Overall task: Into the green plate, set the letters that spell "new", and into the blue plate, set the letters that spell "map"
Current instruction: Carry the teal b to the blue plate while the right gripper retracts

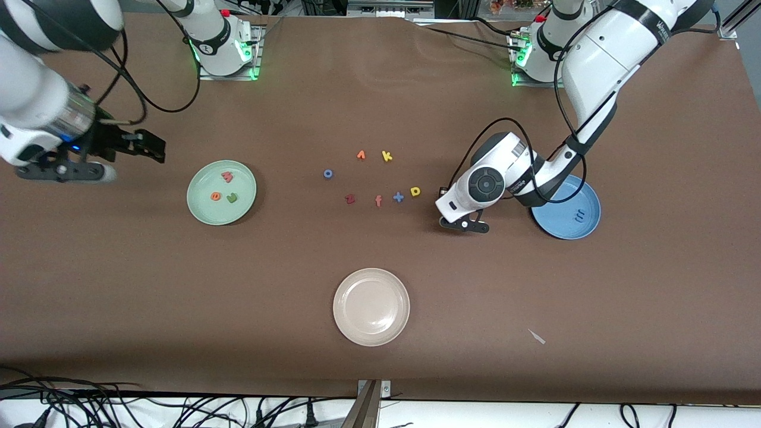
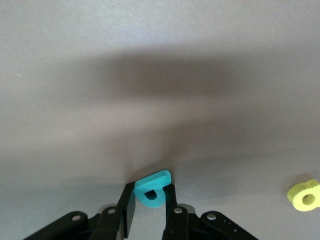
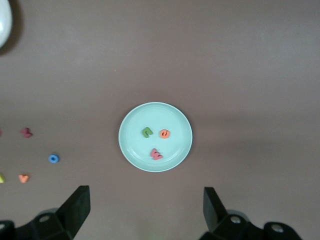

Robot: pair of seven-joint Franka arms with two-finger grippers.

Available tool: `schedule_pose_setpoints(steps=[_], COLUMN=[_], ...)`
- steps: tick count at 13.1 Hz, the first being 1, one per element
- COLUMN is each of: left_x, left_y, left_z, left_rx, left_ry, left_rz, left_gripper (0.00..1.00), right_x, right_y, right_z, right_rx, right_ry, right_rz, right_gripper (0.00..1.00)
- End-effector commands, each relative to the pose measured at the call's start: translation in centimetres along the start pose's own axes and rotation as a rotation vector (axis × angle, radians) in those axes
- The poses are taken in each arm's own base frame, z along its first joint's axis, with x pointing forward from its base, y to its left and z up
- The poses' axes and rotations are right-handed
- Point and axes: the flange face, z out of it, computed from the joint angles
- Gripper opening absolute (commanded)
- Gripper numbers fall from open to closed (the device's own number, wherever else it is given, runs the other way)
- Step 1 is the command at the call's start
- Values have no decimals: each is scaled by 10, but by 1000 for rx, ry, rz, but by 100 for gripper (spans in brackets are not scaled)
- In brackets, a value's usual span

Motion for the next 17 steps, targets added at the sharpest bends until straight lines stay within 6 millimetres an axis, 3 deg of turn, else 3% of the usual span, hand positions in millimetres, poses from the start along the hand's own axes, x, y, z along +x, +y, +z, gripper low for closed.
schedule_pose_setpoints(steps=[1, 3, 4, 5, 7, 9, 10, 11, 12, 14, 16, 17], left_x=[-3, -9, -12, -11, -9, -8, -7, -6, -3, -1, -2, -2], left_y=[-43, -88, -108, -133, -178, -215, -233, -249, -257, -262, -264, -266], left_z=[-34, -59, -68, -71, -71, -66, -62, -56, -47, -38, -32, -34], left_rx=[74, 108, 116, 110, 83, 65, 70, 90, 106, 103, 96, 95], left_ry=[-51, -123, -150, -172, -195, -211, -215, -221, -225, -232, -240, -238], left_rz=[20, 80, 111, 132, 179, 199, 212, 219, 229, 230, 228, 225], left_gripper=[21, 21, 21, 21, 21, 21, 21, 21, 21, 25, 53, 74], right_x=[23, 19, 8, 0, -15, -15, -16, -16, -19, -9, -9, -15], right_y=[9, 17, 14, 6, 2, 6, -8, 3, 1, 25, 50, 55], right_z=[6, -8, -20, -20, -26, -32, -33, -34, -37, -40, -37, -40], right_rx=[87, -16, -30, -36, -44, -32, -32, -21, -17, 7, 18, 18], right_ry=[-15, 7, 10, -26, -76, -36, -22, -31, -23, 23, 21, 18], right_rz=[55, 37, 20, 4, -4, -16, -50, -39, -46, -9, 1, -2], right_gripper=[100, 100, 100, 100, 100, 100, 100, 100, 100, 100, 100, 100])
